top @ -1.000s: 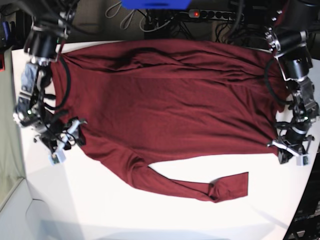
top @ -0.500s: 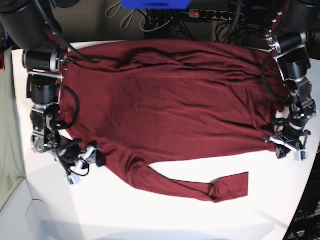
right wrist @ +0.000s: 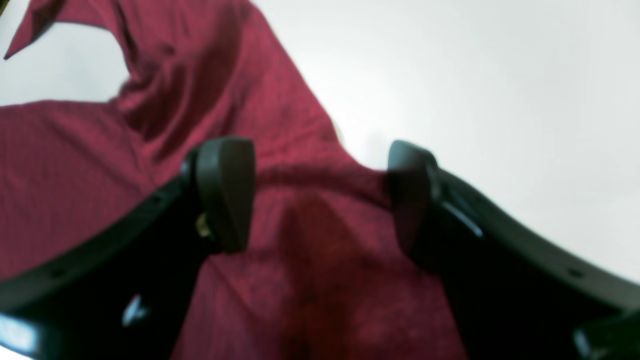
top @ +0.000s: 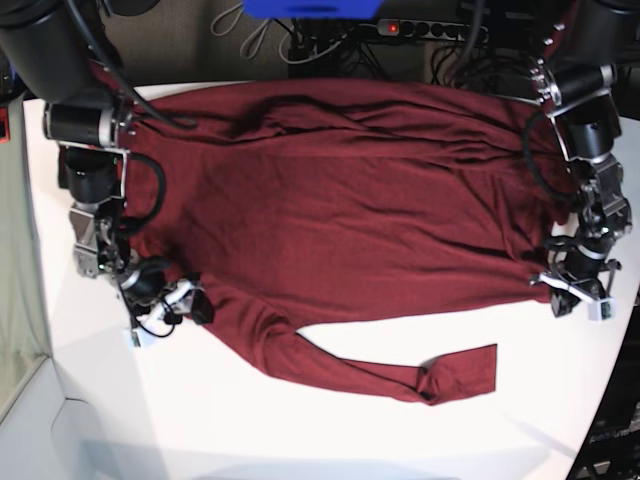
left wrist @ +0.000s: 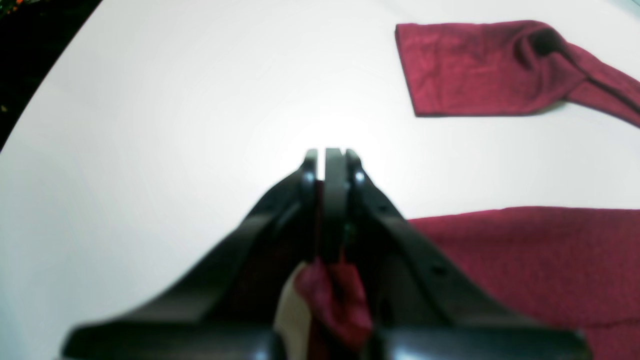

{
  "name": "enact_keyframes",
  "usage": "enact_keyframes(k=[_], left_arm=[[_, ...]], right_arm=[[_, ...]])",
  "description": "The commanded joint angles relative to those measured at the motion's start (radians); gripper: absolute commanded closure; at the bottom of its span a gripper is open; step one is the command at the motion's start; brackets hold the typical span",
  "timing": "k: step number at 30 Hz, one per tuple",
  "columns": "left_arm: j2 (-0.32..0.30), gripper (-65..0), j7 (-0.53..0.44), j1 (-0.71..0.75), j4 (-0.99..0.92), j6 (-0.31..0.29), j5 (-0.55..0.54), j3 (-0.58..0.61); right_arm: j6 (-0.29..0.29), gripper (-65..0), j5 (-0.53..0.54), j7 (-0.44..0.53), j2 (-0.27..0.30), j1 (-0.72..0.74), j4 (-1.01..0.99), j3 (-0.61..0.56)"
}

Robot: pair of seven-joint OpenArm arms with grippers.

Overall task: Layout the t-shirt on the table in an organized manner, then fold the t-shirt properly
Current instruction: 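Move the right gripper along the shirt side and grasp near the sleeve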

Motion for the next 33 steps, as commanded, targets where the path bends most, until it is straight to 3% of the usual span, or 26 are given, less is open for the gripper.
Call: enact_keyframes(k=[1,5,8,12,17,23,28,33], left_arm=[[-0.015,-0.4,-0.029,-0.026,0.013,-0.001,-0.012,-0.002],[-0.012,-0.4,-0.029,-0.026,0.013,-0.003,-0.012,-0.002],[-0.011,-0.4,-0.029,-0.026,0.013,-0.003,-0.018,-0.002],[-0.011,-0.4,-0.029,-0.026,0.013,-0.003,-0.02,-0.002],[-0.011,-0.4,-0.029,-0.026,0.013,-0.003,-0.02,-0.002],[-0.009,-0.3,-0.029,-0.026,0.027,-0.012,-0.029,-0.004],[-0.009,-0.3,-0.018,0.049,0.154,-0.003,-0.149,-0.004],[-0.011,-0.3,0.014,0.119,0.265,-0.001,-0.224,-0.004]], right_arm=[[-0.024,-42.2,-0.006,0.03,0.009,0.033,0.0,-0.007],[-0.042,-41.4,-0.103,0.095,0.003,0.025,-0.018,-0.071],[-0.042,-36.0,-0.146,0.124,0.001,0.003,-0.018,-0.085],[-0.042,-22.1,-0.15,0.156,0.001,0.003,-0.018,-0.085],[-0.042,0.0,-0.15,0.164,0.001,0.007,-0.014,-0.082],[-0.042,0.0,-0.144,0.153,0.007,-0.007,0.091,-0.077],[-0.042,0.0,-0.144,0.141,0.009,-0.086,0.264,-0.036],[-0.038,0.0,-0.144,0.053,0.004,-0.151,0.427,0.055]])
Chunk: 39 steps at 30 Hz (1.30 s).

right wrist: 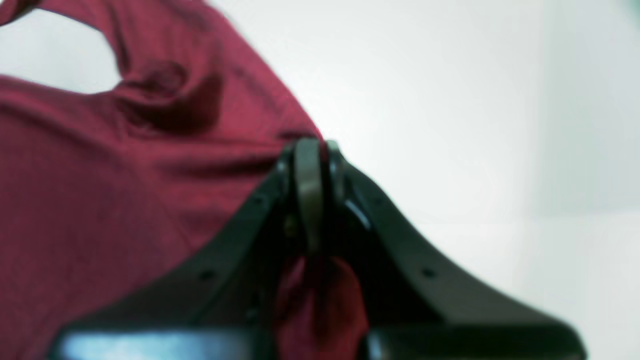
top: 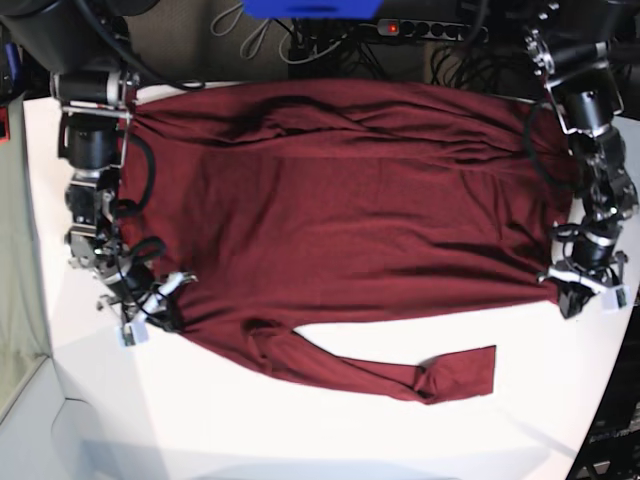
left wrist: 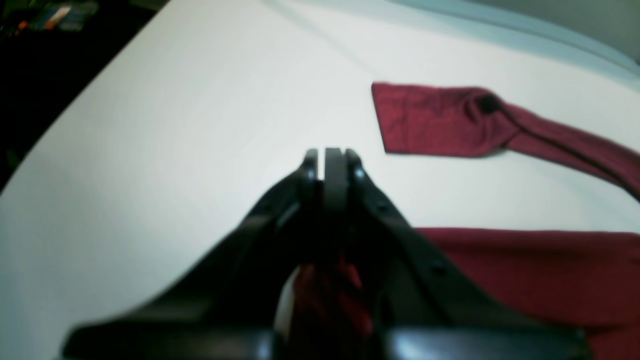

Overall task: Layout the t-shirt on the table in an organized manner, then fold the t-shirt properly
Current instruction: 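Move the right gripper along the shirt side and grasp near the sleeve, then fold the shirt lengthwise with both grippers, lifting the side over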

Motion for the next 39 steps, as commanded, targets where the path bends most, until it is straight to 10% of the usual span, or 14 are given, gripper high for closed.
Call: enact_keyframes(k=[1,19,39], left_arm=[[-0.018,-0.3,-0.023,-0.02,0.039,-0.003,-0.025,-0.002],[-0.002,-0.3,-0.006,0.171,0.277,-0.001,-0.131,-0.07],[0.021,-0.3,-0.006,0.31,0.297,-0.012,-0.131,-0.137]], right_arm=[[0.002,0.0,0.022,0.017,0.009,0.014,0.05,0.019],[0.004,0.0,0.109,-0.047,0.014,-0.359,0.532,0.087],[0.004,0.0,0.114,-0.037,0.008,-0.569,0.566,0.087]])
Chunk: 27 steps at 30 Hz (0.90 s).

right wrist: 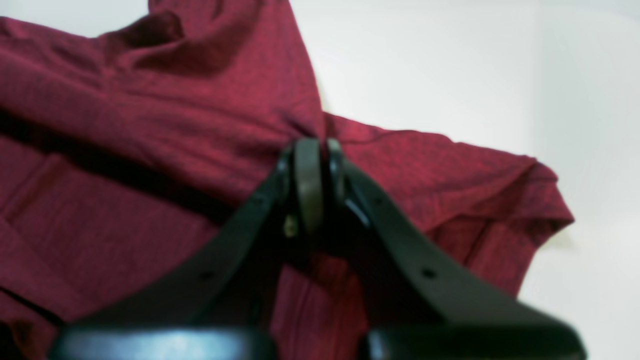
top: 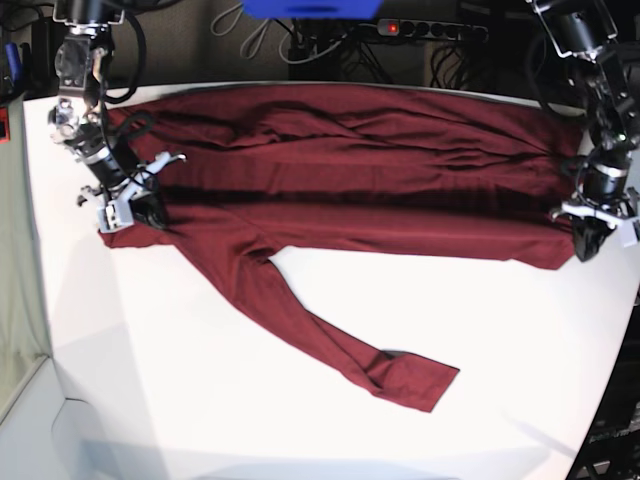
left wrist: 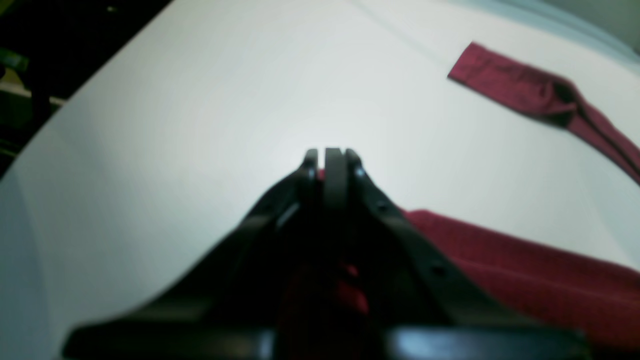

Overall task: Layout the t-shirt on the table in an organized manner, then fold the t-shirt properly
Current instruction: 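Fold the shirt lengthwise with both grippers, lifting the side over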

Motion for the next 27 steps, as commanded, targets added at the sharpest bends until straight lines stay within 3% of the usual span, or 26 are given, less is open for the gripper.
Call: enact_keyframes(k=[1,8,27], left_arm=[[-0.017,-0.3,-0.029,-0.005,0.016,-0.008,-0.014,-0.008],[0.013,-0.3,-0.029,0.028,0.008,-0.009,-0.012,-0.007],[0.017,-2.5,-0.028,0.08,-0.073,-0.009,-0.012,-0.002]], right_arm=[[-0.003,0.0,0.016,0.029,0.014,0.003,0.014,0.005],[-0.003,0.0,0.016,0.031,0.014,-0.012,0.016,0.005],[-0.003,0.0,0.008,0.02,0.024,-0.041,0.016,-0.002]])
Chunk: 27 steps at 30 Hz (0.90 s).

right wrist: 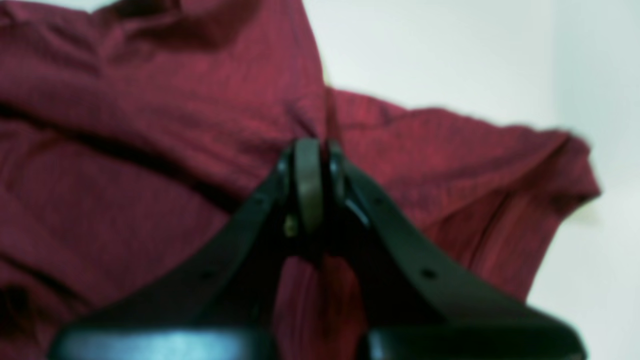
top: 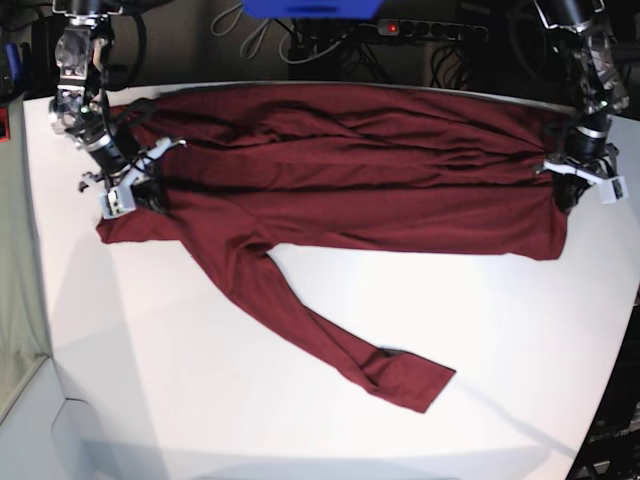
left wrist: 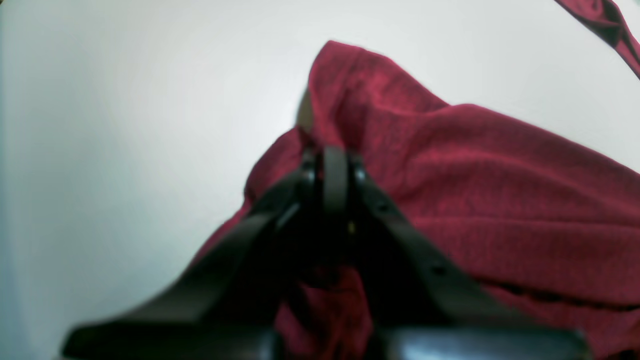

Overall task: Layout the t-shirt on the table in an organized manner, then fold the t-shirt properly
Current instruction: 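Fold the shirt lengthwise with both grippers, lifting the side over, then grasp the sleeve with the right gripper and lift it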

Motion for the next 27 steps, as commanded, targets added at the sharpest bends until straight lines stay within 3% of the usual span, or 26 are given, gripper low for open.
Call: enact_keyframes(k=[1,7,10,19,24,27], left_arm=[[-0.017,-4.8,-0.027,-0.003,0.015,-0.008,-0.012,-0.004],[-0.017,-25.9,0.037,0.001,0.023,-0.008,-0.012,-0.01],[-0.017,-32.0,0.048,0.001,0.023,-0.008,-0.012,-0.01],[-0.005,-32.7,0.052,0.012,0.026,-0.008,-0.012,-0.01],[0.003,-32.7,0.052,0.012,0.026,-0.008,-0.012,-0.012],[0.003,-32.7,0.052,0.013,0.02,-0.008,-0.012,-0.012]], right_arm=[[-0.003,-0.6,0.011,0.024,0.023,0.007,0.017,0.003],[-0.003,-20.9,0.011,-0.028,0.038,0.006,0.025,0.009],[-0.003,-27.0,0.016,-0.026,0.044,-0.011,0.043,0.022],[-0.003,-27.9,0.019,-0.029,0.011,-0.028,0.21,0.131],[-0.003,-28.0,0.019,-0.037,0.003,0.113,0.181,0.034],[-0.003,-28.0,0.015,-0.115,-0.023,0.233,0.132,-0.056]])
